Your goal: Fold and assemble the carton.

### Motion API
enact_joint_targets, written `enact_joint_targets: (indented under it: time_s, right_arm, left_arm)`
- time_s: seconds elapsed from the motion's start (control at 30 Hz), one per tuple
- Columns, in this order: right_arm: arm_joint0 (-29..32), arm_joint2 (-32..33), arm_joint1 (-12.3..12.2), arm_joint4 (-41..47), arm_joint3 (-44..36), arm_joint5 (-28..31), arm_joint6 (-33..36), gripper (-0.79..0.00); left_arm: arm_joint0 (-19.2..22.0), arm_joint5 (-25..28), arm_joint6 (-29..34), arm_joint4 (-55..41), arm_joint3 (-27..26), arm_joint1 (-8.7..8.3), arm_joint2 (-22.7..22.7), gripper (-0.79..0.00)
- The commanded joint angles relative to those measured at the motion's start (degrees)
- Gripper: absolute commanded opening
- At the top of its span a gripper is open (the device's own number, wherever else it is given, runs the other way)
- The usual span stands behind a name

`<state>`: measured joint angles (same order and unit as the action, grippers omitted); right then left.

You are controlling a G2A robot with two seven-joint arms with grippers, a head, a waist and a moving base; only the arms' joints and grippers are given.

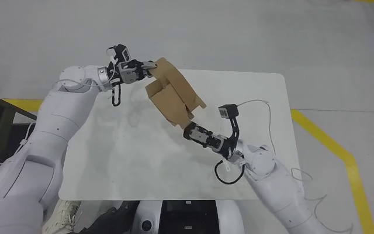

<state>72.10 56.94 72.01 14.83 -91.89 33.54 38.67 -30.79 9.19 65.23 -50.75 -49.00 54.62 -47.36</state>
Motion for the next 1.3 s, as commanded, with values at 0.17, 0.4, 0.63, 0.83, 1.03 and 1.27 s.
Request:
enact_joint_targets:
  time_s: [0.17, 0.4, 0.63, 0.83, 1.03, 1.27]
  right_arm:
    - [-1.53, -1.30, 0.54, 1.21, 1.70, 1.34, -1.08, -0.139]
    - [-2.31, -1.32, 0.80, 4.44, 2.55, 2.56, -0.95, -0.172]
    - [-2.56, -0.47, 0.72, 5.86, 2.56, 2.21, -0.18, -0.148]
    - [-2.59, 0.04, 0.67, 7.68, 2.58, 1.55, 0.79, -0.163]
    - [-2.87, 0.28, 0.71, 8.93, 2.81, 0.56, 1.36, -0.336]
    - [-3.95, -0.42, 1.17, 9.48, 4.31, -1.90, -0.46, -0.471]
  left_arm:
    - [-0.65, -0.52, 0.13, 0.24, 0.66, 0.41, -1.33, -0.785]
    - [-1.03, -0.46, -0.10, 2.11, 1.08, 0.91, -1.88, -0.785]
    - [-1.23, -0.27, -0.29, 3.55, 1.62, 1.32, -2.73, -0.785]
    - [-1.51, 0.02, -0.45, 5.57, 1.28, 1.55, -3.30, -0.785]
    - [-1.89, -0.16, -0.46, 6.41, 0.69, 1.82, -4.04, -0.785]
    - [-2.71, -1.33, -0.83, 5.51, -0.35, 2.05, -5.51, -0.785]
